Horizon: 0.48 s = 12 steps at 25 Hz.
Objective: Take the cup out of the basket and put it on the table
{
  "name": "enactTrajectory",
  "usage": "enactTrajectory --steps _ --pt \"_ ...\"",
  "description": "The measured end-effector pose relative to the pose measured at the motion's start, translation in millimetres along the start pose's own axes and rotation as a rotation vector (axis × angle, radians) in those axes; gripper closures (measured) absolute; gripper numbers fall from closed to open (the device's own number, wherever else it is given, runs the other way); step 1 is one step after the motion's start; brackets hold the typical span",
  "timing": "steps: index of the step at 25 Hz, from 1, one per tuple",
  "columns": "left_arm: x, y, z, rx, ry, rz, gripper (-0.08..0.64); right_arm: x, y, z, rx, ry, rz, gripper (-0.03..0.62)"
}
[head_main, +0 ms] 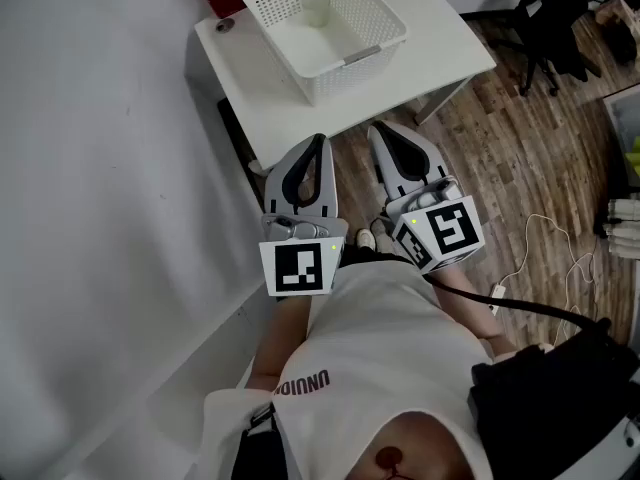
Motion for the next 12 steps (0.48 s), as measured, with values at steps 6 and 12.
enactTrajectory --steps 6,12 --pt "0.7 -4.0 2.4 0.010 -0.007 -0.006 0.549 -3.9 -1.3 1.3 0.005 0.000 -0.012 0.574" --pt "1.3 -4.5 2.7 0.004 -0.005 -0.004 0.549 -3.2 -2.0 2.3 0.001 -0.004 -0.009 0.574"
Point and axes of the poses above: the fingertips, and each gripper's own axes: x forward along the fingers, y to its left, z out of its top, the point moved 5 cm from there along -x, backward along the fingers, and after that the axes turned 6 degrees about -y, right-handed, at the moved point
